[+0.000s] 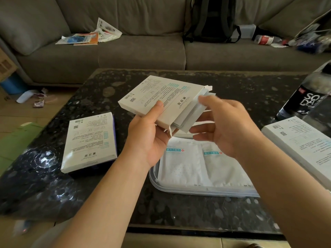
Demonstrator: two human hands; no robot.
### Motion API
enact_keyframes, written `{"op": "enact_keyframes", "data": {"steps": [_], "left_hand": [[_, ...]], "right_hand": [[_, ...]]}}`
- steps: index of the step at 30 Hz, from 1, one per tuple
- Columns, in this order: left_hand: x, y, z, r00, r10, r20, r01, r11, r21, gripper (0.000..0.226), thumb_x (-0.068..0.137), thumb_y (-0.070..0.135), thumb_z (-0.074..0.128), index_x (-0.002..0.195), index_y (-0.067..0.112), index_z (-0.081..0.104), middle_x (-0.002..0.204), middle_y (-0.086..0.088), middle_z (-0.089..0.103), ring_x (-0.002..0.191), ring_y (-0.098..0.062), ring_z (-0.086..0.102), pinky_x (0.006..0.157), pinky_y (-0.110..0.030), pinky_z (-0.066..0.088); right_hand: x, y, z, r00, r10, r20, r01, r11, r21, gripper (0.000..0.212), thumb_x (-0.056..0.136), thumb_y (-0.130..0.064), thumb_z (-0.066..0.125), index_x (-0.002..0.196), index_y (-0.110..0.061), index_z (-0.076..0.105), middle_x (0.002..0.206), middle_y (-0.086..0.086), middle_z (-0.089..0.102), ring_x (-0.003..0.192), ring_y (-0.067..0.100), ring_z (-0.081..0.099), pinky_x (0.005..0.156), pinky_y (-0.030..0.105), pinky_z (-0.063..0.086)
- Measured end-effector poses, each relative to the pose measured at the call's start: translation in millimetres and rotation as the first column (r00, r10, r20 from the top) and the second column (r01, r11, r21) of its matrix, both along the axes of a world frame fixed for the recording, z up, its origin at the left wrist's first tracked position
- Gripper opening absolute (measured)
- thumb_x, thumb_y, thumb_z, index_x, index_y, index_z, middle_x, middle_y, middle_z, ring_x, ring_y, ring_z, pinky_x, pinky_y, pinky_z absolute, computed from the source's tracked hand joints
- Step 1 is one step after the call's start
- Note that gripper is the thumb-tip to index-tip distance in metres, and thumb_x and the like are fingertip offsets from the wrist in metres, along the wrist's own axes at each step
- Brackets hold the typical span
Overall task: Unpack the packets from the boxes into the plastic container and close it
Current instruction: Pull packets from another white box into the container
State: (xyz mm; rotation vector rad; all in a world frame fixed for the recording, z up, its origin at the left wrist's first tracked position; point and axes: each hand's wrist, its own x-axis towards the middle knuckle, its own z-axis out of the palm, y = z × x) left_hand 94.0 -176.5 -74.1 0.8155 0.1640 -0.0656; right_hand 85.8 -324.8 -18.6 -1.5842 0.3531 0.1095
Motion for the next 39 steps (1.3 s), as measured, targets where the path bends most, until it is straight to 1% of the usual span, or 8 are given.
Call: {"op": "enact_keyframes", "data": {"steps": [7,17,22,26,28,32,35,39], "left_hand": [[-3.6,-2.3,3.8,0.999,-0.03,-0.032,0.029,0.999,-0.04,0.041,0.103,0.022,0.061,0.143,0.018,0.057,0.128,-0.014,0.073,0.118,-0.027,0.072,0.077,-0.038,0.065],[-1.5,4.7,12.3,0.993,-0.114,-0.009,0.109,0.964,-0.242,0.045,0.103,0.027,0.06,0.144,0.007,0.055,0.13,-0.022,0.069,0.114,-0.032,0.073,0.077,-0.037,0.066],[3.0,10.7,11.2,0.996,-0.081,-0.037,0.066,0.949,-0.307,0.045,0.104,0.022,0.058,0.144,0.003,0.055,0.135,-0.024,0.067,0.123,-0.036,0.068,0.077,-0.04,0.067],[4.6,15.3,9.6,0.998,-0.05,-0.042,0.037,0.959,-0.28,0.044,0.105,0.021,0.059,0.145,0.006,0.054,0.133,-0.022,0.069,0.118,-0.033,0.071,0.074,-0.038,0.066],[4.4,15.5,9.9,0.999,-0.031,-0.038,0.02,0.964,-0.266,0.043,0.105,0.02,0.06,0.145,0.006,0.054,0.129,-0.021,0.071,0.113,-0.033,0.074,0.071,-0.037,0.066],[3.5,14.7,9.7,0.998,0.033,-0.045,-0.043,0.968,-0.245,0.04,0.102,0.018,0.064,0.141,0.012,0.056,0.124,-0.021,0.073,0.112,-0.036,0.074,0.073,-0.043,0.066],[3.1,13.0,10.2,0.996,0.066,-0.055,-0.075,0.977,-0.198,0.039,0.1,0.02,0.067,0.138,0.015,0.058,0.126,-0.02,0.071,0.111,-0.035,0.074,0.074,-0.043,0.067],[1.8,8.9,9.1,0.997,0.063,-0.038,-0.068,0.986,-0.153,0.043,0.101,0.021,0.067,0.142,0.016,0.056,0.13,-0.019,0.07,0.112,-0.033,0.074,0.072,-0.039,0.065]], "right_hand": [[1.5,-4.2,-2.2,0.988,0.073,0.137,-0.065,0.996,-0.065,0.024,0.098,-0.032,0.063,0.096,-0.009,0.071,0.081,0.003,0.077,0.066,0.019,0.074,0.061,0.031,0.056],[-3.6,-6.9,12.3,0.924,0.111,0.365,-0.174,0.974,0.145,0.026,0.101,-0.024,0.056,0.088,-0.003,0.065,0.083,0.015,0.072,0.06,0.019,0.065,0.05,0.029,0.05],[-2.9,-13.6,22.7,0.886,0.003,0.463,-0.153,0.946,0.286,0.026,0.098,-0.016,0.057,0.075,-0.006,0.058,0.065,0.013,0.059,0.052,0.021,0.059,0.047,0.03,0.047],[-4.8,-24.9,32.5,0.885,-0.136,0.446,-0.042,0.929,0.368,0.02,0.092,-0.016,0.054,0.076,-0.006,0.061,0.082,0.02,0.057,0.056,0.028,0.056,0.045,0.029,0.042],[-8.0,-30.7,35.3,0.879,-0.24,0.413,0.07,0.92,0.384,0.029,0.089,-0.016,0.055,0.062,-0.013,0.064,0.079,0.016,0.058,0.063,0.031,0.057,0.045,0.029,0.04],[-19.4,-35.2,36.8,0.854,-0.398,0.335,0.281,0.895,0.346,0.033,0.087,-0.012,0.056,0.054,-0.013,0.051,0.071,0.016,0.057,0.044,0.022,0.046,0.043,0.027,0.033],[-24.8,-37.9,34.2,0.852,-0.409,0.327,0.328,0.904,0.274,0.041,0.086,-0.009,0.055,0.046,-0.013,0.047,0.046,0.007,0.044,0.035,0.018,0.035,0.042,0.025,0.03],[-32.0,-41.2,16.4,0.888,-0.33,0.32,0.348,0.937,0.002,0.038,0.087,-0.006,0.056,0.049,-0.004,0.05,0.037,0.007,0.047,0.034,0.021,0.041,0.039,0.028,0.035]]}}
